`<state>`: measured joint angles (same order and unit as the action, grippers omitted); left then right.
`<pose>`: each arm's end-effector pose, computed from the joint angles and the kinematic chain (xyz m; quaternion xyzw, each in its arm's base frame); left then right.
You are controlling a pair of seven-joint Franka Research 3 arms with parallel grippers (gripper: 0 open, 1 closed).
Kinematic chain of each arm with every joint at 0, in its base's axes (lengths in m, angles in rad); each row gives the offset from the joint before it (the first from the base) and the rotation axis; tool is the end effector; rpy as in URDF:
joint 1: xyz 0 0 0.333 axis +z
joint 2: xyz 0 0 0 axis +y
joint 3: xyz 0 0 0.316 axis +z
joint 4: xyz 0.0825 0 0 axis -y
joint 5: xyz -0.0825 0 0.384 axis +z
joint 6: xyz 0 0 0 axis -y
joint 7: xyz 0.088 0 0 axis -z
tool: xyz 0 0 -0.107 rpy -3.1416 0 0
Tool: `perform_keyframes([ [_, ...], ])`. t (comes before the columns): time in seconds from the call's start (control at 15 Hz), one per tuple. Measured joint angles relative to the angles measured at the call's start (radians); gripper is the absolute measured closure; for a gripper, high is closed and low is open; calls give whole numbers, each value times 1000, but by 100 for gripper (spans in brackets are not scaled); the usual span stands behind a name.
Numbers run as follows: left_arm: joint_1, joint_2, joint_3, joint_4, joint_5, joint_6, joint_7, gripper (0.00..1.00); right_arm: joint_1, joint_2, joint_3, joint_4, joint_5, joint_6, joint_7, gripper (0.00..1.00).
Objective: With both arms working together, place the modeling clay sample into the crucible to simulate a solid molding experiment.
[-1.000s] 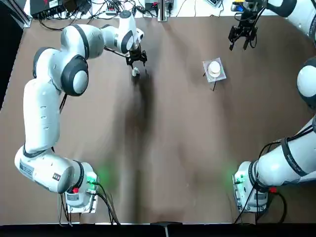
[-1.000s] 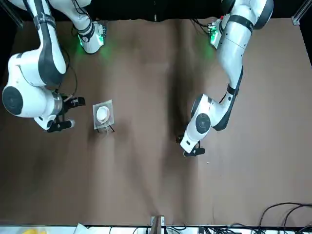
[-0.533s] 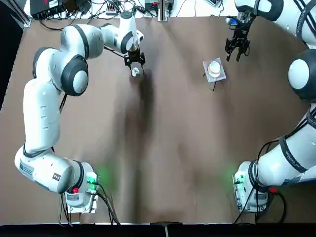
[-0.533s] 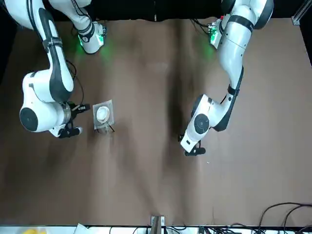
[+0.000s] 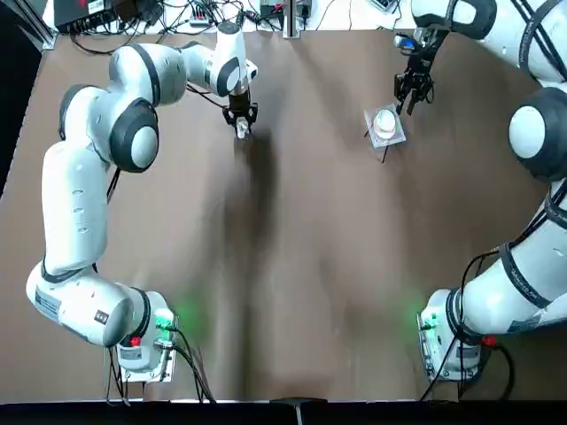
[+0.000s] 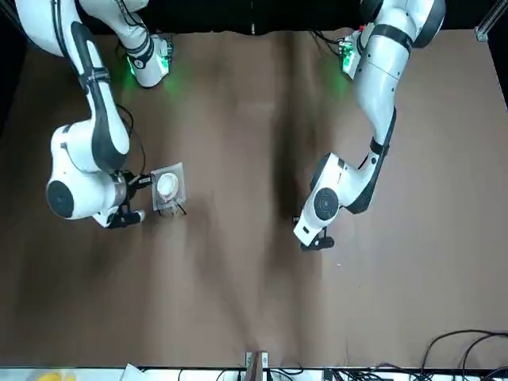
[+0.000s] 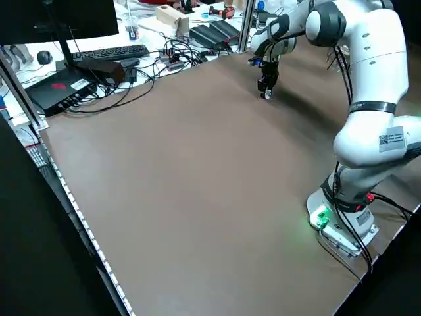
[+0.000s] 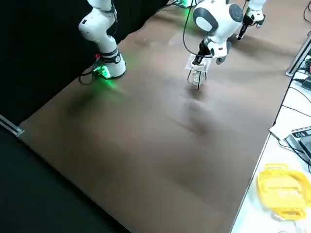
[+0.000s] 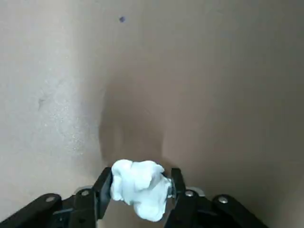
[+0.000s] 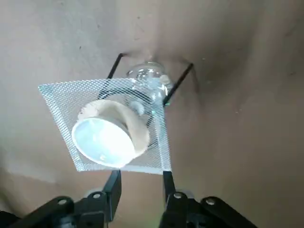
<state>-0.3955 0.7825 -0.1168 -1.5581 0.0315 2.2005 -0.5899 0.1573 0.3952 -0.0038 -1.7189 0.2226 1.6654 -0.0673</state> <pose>0.6045 -0.3270 0.1755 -0.9964 -0.0426 0.0731 0.0096 0.5928 0.1138 0.3324 -0.9669 -0.0721 0.2254 0.0951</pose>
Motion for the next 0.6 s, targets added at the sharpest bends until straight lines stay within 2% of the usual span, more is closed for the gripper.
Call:
perform_keyframes([
  [0.13,0,0,0,1,0,-1,-1,47,22,21,1,0,1,15,0,58],
  [0.2,-1,0,-1,2,-1,-1,-6,52,29,30,1,0,1,19,0,58],
  [0.33,-1,-1,-1,8,-1,-1,-22,56,35,43,1,0,1,24,0,60],
  [0.53,4,-13,-1,19,-10,-6,-31,57,35,47,1,1,1,24,0,61],
  [0.6,11,-40,-1,29,-39,-59,-31,57,37,49,0,1,1,24,0,63],
])
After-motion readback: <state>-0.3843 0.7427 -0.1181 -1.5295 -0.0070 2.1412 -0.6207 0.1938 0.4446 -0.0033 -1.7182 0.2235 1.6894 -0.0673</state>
